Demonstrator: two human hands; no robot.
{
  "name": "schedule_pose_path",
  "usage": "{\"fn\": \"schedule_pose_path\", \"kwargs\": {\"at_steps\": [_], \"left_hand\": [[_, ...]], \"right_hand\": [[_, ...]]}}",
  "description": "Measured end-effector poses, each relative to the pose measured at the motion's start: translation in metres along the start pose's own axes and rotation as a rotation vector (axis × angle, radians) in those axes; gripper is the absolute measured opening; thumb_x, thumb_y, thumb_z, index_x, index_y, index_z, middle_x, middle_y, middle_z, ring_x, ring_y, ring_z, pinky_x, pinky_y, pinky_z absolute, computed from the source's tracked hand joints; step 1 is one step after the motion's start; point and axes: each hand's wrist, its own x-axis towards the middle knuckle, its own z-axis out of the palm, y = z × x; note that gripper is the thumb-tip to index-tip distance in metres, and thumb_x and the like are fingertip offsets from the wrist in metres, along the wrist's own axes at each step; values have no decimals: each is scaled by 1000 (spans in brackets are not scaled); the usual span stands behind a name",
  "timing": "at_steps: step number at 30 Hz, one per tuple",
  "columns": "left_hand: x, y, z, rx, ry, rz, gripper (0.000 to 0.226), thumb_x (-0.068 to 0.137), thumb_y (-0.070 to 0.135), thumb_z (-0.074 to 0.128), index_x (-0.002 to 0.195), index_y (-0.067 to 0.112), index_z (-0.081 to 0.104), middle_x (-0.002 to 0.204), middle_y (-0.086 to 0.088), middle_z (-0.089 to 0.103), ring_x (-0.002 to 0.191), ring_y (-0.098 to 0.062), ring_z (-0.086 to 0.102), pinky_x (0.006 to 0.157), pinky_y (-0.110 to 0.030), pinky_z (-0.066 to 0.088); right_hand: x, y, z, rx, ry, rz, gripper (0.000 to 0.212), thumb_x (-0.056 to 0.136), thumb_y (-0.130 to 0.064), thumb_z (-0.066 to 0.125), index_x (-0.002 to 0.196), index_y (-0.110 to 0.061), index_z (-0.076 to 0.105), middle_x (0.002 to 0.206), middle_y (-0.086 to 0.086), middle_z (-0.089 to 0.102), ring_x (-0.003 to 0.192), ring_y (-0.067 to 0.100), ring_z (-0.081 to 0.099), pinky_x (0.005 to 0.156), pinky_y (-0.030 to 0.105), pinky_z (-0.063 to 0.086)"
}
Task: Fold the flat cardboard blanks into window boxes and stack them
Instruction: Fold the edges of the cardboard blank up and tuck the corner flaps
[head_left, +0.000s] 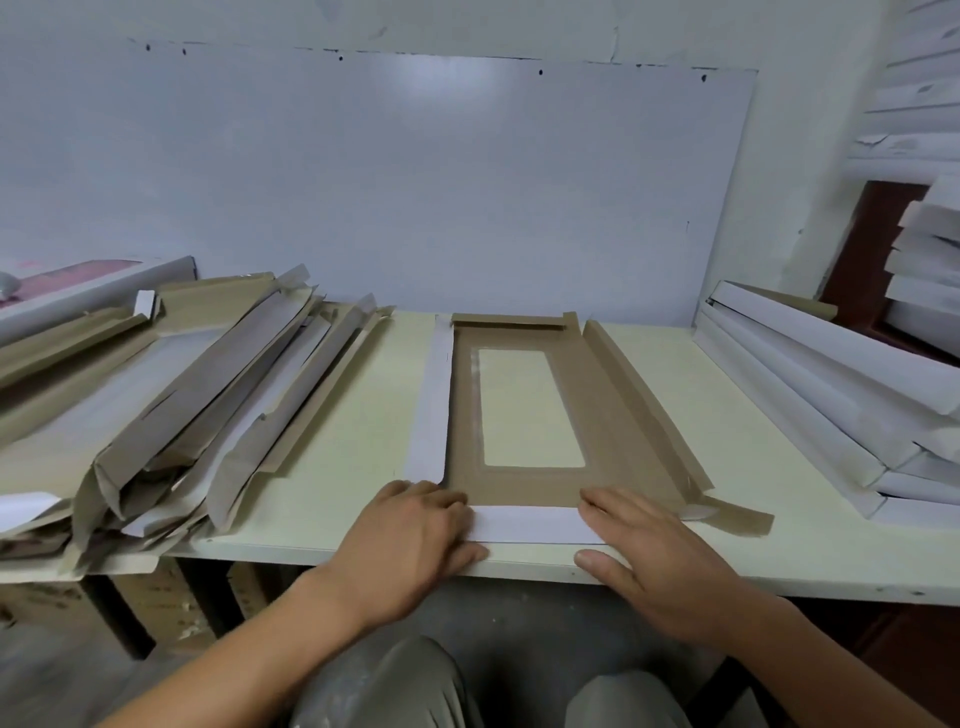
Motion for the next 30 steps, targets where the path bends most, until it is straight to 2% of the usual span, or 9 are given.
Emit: {"fn": "schedule_pose_path", "kwargs": {"at_steps": [4, 8, 11, 15, 17, 20, 23, 26, 30], "left_hand": [[15, -7, -11, -18, -1, -3, 39, 100, 49, 37, 88, 18, 57, 85, -2, 64, 82, -26, 56, 72, -35, 41], [29, -1, -23, 4, 11, -164, 14, 97, 24, 39, 100, 19, 51, 76, -6, 59, 69, -34, 52, 62, -34, 35], [33, 20, -14, 249, 40, -189, 34, 84, 6, 37, 115, 18, 46, 88, -7, 58, 82, -33, 55, 92, -43, 36], [36, 40, 14, 196, -83, -94, 56, 104, 35, 23, 148, 1, 27, 148, -20, 38, 143, -35, 25, 112, -65, -13], [38, 39, 14, -19, -258, -82, 83, 99, 62, 13, 155, 2, 4, 163, -17, 6, 151, -27, -5, 119, -51, -13], [33, 33, 10, -130, -358, -52, 93, 92, 72, 9, 155, 6, -7, 163, -13, -11, 151, -23, -13, 123, -39, -6], [28, 28, 4, 5, -318, -66, 78, 99, 61, 15, 150, 2, 22, 158, -18, 22, 146, -31, 19, 120, -40, 16], [41, 38, -4, 24, -187, -21, 28, 100, 23, 39, 122, 7, 45, 127, -16, 51, 117, -32, 46, 100, -37, 33], [63, 56, -3, -319, -93, 87, 59, 81, 0, 54, 134, 19, 38, 126, -3, 46, 115, -23, 43, 106, -37, 30]], "right_hand": [[17, -9, -6, 53, 115, -97, 30, 102, -42, 44, 116, -25, 64, 109, -12, 49, 105, 9, 43, 90, 29, 40], [41, -11, -14, 67, 105, 23, 29, 102, -40, 39, 99, -25, 64, 94, -8, 59, 91, 15, 54, 78, 36, 46], [58, -16, -13, 49, 20, 53, 35, 104, -43, 28, 127, -38, 54, 106, -7, 62, 102, 19, 55, 86, 37, 44], [75, -22, 7, -76, -111, 60, 57, 101, -56, 11, 155, -39, 7, 153, 0, 28, 144, 26, 17, 115, 49, 15], [81, -21, 12, -9, -214, 87, 63, 98, -62, 5, 155, -39, -9, 165, -12, -7, 151, 19, -15, 119, 55, -7], [81, -10, 10, 10, -266, 152, 64, 99, -60, 6, 155, -36, -15, 162, -12, -22, 148, 16, -25, 118, 54, -14], [75, -2, 0, -61, -302, 230, 61, 103, -50, 8, 157, -27, -12, 165, -8, -16, 152, 20, -13, 120, 54, -10], [86, -7, -23, -345, -386, 195, 51, 100, -29, 30, 149, -13, 29, 155, 6, 32, 140, 28, 34, 110, 56, 20], [111, 6, -64, -310, -402, 133, 41, 84, 2, 48, 118, -13, 65, 117, 6, 65, 108, 27, 60, 92, 39, 47]]}}
